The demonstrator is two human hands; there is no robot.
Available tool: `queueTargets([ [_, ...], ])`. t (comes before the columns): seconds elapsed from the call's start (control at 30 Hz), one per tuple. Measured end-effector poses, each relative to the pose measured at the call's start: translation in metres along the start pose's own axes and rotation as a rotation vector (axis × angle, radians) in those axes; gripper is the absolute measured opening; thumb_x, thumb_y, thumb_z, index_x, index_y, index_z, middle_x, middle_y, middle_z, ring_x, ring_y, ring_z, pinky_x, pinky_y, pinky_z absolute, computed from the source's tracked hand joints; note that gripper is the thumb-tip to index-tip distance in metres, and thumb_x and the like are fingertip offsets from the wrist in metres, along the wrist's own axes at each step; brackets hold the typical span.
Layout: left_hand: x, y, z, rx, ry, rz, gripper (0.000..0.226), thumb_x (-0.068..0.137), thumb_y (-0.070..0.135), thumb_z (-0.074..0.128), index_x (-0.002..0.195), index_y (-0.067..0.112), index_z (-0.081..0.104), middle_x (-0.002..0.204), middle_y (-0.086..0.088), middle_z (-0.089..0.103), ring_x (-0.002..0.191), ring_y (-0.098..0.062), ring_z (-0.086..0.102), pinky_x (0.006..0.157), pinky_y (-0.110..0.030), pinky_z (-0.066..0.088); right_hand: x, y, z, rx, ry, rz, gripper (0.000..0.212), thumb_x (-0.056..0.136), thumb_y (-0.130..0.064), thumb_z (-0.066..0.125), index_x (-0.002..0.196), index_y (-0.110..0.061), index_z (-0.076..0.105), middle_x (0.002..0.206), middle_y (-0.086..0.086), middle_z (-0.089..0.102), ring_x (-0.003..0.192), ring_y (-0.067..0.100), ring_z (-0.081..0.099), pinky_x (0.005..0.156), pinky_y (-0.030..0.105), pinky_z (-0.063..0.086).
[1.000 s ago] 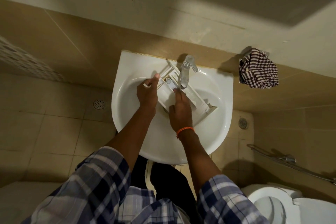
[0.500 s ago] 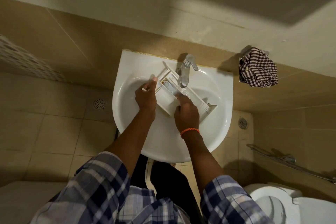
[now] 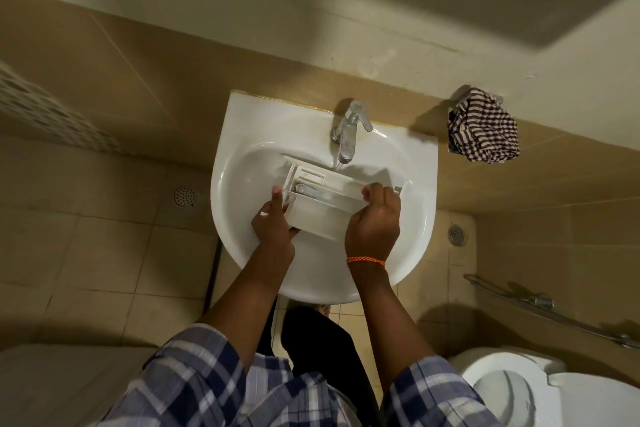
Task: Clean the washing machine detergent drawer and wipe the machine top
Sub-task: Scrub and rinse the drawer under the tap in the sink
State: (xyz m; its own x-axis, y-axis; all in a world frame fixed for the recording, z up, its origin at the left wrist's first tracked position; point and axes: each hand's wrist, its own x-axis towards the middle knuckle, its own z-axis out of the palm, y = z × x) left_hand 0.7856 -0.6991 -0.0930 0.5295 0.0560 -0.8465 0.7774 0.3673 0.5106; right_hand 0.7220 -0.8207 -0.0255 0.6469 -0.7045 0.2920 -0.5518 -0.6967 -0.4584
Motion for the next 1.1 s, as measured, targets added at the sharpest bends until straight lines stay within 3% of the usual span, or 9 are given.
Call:
queueTargets([
  [0.17,0.002,0.006,-0.002,0.011,0.027,0.079,0.033,0.099,0.051,0.073,0.109,0.020,0.081,0.107,-0.002,0.082,0.100,-0.023,0.077,0.077,-0.045,0.067,-0.001,0.000,0.006,0.072,-0.002,0.120,0.035,0.080,0.020,0.055,0.097,-0.007,0.071,0.095,0.008,0.070,0.091,0.028,0.067,0.078,0.037,0.059],
  [0.23,0.002,0.016,-0.001,0.022,0.042,0.145,0.027,0.098,0.048,0.076,0.096,0.021,0.081,0.097,0.003,0.081,0.096,-0.020,0.077,0.078,-0.044,0.067,0.000,0.003,0.012,0.095,-0.025,0.170,0.033,0.082,0.018,0.055,0.095,-0.006,0.073,0.093,0.008,0.073,0.087,0.028,0.069,0.079,0.039,0.062],
  [0.4,0.006,0.038,0.003,0.157,0.123,0.466,0.033,0.095,0.050,0.079,0.080,0.020,0.079,0.083,0.002,0.079,0.088,-0.016,0.076,0.090,-0.043,0.064,0.007,0.012,0.023,0.338,-0.107,0.306,0.037,0.082,0.014,0.050,0.089,-0.010,0.077,0.083,0.002,0.075,0.079,0.018,0.072,0.081,0.039,0.064],
  [0.57,-0.023,0.051,0.018,0.188,0.132,0.738,0.022,0.096,0.032,0.082,0.095,0.010,0.083,0.089,0.012,0.079,0.088,0.002,0.073,0.086,-0.014,0.055,0.017,0.018,0.033,0.710,-0.142,0.624,0.057,0.069,0.020,0.034,0.074,-0.016,0.079,0.075,0.007,0.075,0.072,0.024,0.070,0.071,0.040,0.063],
  [0.7,-0.033,0.052,0.020,0.201,0.116,0.806,0.026,0.095,0.039,0.081,0.104,0.015,0.082,0.100,0.009,0.081,0.099,-0.006,0.076,0.094,-0.026,0.061,0.017,0.017,0.035,0.820,-0.207,0.696,0.049,0.076,0.026,0.034,0.082,0.002,0.076,0.080,0.007,0.075,0.074,0.016,0.070,0.071,0.033,0.058],
  [0.8,-0.035,0.049,0.019,0.263,0.119,0.793,0.042,0.092,0.056,0.078,0.110,0.018,0.079,0.107,0.005,0.080,0.104,-0.013,0.075,0.098,-0.038,0.062,0.012,0.015,0.037,0.640,-0.229,0.537,0.036,0.088,0.019,0.048,0.098,0.000,0.076,0.094,0.008,0.075,0.089,0.021,0.070,0.090,0.039,0.061],
  [0.9,-0.042,0.048,0.017,0.308,0.046,0.803,0.035,0.094,0.053,0.078,0.118,0.028,0.077,0.115,0.009,0.079,0.112,-0.009,0.073,0.102,-0.028,0.059,0.004,0.008,0.042,0.430,-0.315,0.303,0.036,0.095,0.011,0.052,0.117,-0.008,0.074,0.117,0.005,0.071,0.114,0.022,0.061,0.112,0.036,0.049],
  [0.97,-0.045,0.049,0.016,0.321,0.022,0.806,0.022,0.097,0.045,0.077,0.118,0.038,0.075,0.115,0.016,0.077,0.113,-0.003,0.072,0.104,-0.023,0.056,0.002,-0.001,0.045,0.339,-0.377,0.168,0.040,0.097,0.004,0.050,0.129,-0.011,0.069,0.130,0.007,0.066,0.125,0.026,0.053,0.117,0.038,0.042],
  [1.1,-0.038,0.049,0.009,0.300,0.045,0.719,0.032,0.101,0.045,0.073,0.125,0.024,0.076,0.114,0.017,0.076,0.111,0.002,0.070,0.109,-0.035,0.057,0.002,-0.013,0.044,0.356,-0.451,-0.078,0.042,0.104,-0.008,0.042,0.141,-0.014,0.061,0.142,0.008,0.062,0.128,0.020,0.054,0.113,0.027,0.039],
])
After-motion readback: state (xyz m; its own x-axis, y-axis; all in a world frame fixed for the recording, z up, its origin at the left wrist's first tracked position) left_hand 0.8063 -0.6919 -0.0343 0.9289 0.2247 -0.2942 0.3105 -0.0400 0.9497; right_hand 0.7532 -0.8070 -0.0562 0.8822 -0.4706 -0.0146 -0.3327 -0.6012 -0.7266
